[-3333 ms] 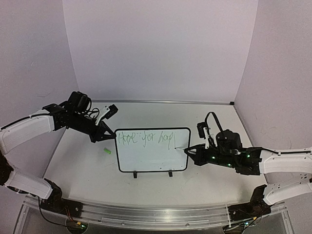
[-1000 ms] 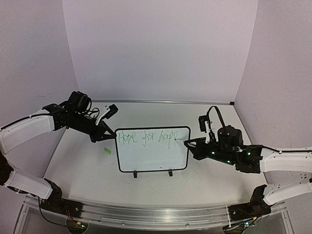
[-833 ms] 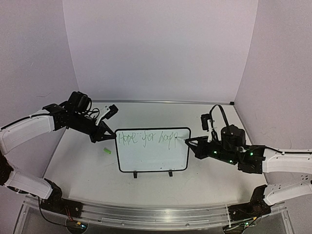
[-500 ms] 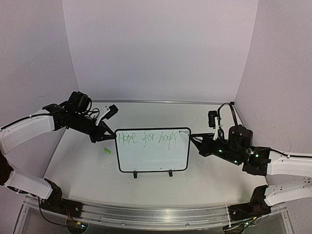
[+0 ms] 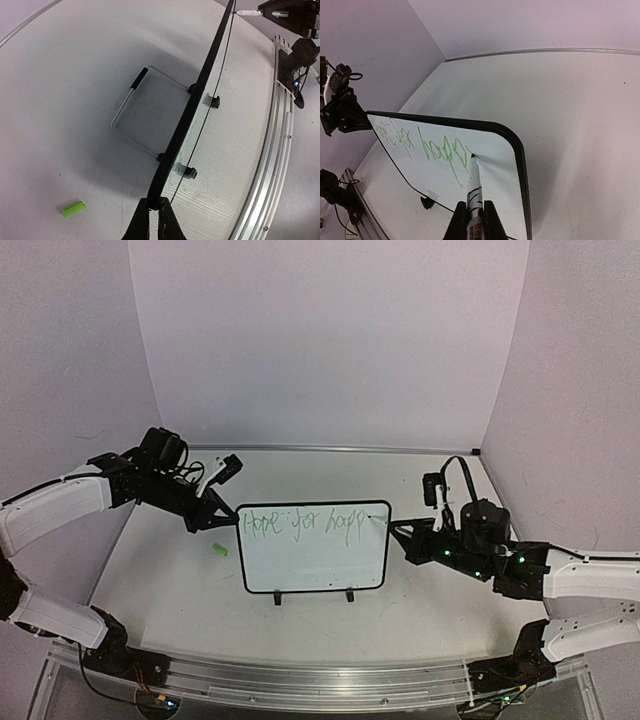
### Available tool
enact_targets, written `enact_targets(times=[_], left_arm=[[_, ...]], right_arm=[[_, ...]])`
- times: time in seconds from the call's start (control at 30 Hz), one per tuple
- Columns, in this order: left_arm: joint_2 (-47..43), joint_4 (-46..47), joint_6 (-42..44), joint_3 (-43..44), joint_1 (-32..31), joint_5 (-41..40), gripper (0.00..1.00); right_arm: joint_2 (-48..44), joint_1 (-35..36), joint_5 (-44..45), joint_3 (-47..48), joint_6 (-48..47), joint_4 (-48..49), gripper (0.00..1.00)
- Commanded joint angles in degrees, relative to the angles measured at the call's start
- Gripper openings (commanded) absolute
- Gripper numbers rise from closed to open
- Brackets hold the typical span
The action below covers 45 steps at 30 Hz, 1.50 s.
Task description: Write a sentence on the whiteboard
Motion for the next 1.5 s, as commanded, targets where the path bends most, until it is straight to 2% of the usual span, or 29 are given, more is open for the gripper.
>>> enact_targets(times=[0.0, 0.53, 0.93, 1.47], left_arm=[[-0.13, -1.04, 1.4, 0.92, -0.45, -2.23, 0.0], [-0.13, -1.08, 1.41, 0.92, -0.45, -2.1, 0.0], [-0.31, -1.05, 1.36, 0.89, -0.55, -2.12, 0.0], [-0.12, -1.05, 1.43, 0.87, -0.63, -2.17, 0.0]], right_arm=[[-1.8, -0.08, 3.06, -0.98, 1.64, -1.8, 0.0], [-7.48, -0.09, 2.91, -1.25, 0.24, -2.27, 0.0], [-2.17, -0.11, 4.28, 2.36, -2.44, -2.23, 0.0], [0.95, -0.08, 0.71, -0.53, 0.73, -2.97, 0.0]])
